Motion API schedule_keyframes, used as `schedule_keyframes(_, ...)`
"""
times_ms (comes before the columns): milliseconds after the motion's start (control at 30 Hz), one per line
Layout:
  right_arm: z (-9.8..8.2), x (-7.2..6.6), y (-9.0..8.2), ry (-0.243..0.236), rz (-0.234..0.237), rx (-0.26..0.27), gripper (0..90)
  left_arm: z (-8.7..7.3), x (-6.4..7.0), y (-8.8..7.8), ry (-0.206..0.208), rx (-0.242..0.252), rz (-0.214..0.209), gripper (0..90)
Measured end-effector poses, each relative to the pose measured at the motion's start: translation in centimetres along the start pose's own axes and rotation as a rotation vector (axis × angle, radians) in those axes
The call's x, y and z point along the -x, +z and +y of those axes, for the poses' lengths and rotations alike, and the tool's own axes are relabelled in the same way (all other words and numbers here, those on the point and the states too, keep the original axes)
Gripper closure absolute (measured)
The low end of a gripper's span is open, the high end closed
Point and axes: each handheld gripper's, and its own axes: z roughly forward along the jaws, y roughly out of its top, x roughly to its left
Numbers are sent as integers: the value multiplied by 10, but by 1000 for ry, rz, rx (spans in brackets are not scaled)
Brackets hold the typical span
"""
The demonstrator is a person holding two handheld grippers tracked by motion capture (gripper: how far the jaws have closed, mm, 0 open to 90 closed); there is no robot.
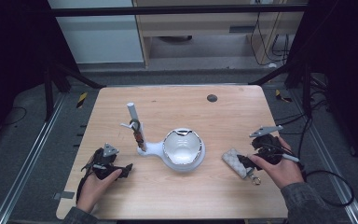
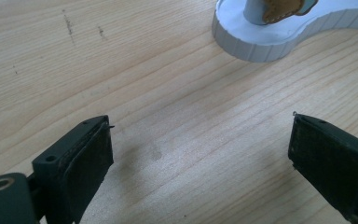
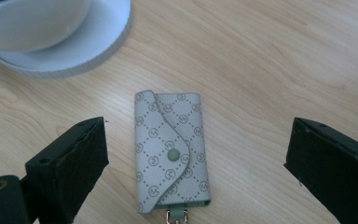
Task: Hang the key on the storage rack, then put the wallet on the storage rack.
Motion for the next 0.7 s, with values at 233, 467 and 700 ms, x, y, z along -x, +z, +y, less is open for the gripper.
schedule_keyframes(233,-6,2,16,15,20,-36,56,-4,-5,5,-19,-3,-4,48)
schedule_keyframes(467,-15,-4,27,1,45,-92,60,-11,-6,7,-42,54,0,21)
schedule_keyframes(700,-17,-4,35,-6,74,-155,58,-11,-5,8,-43,56,7,5)
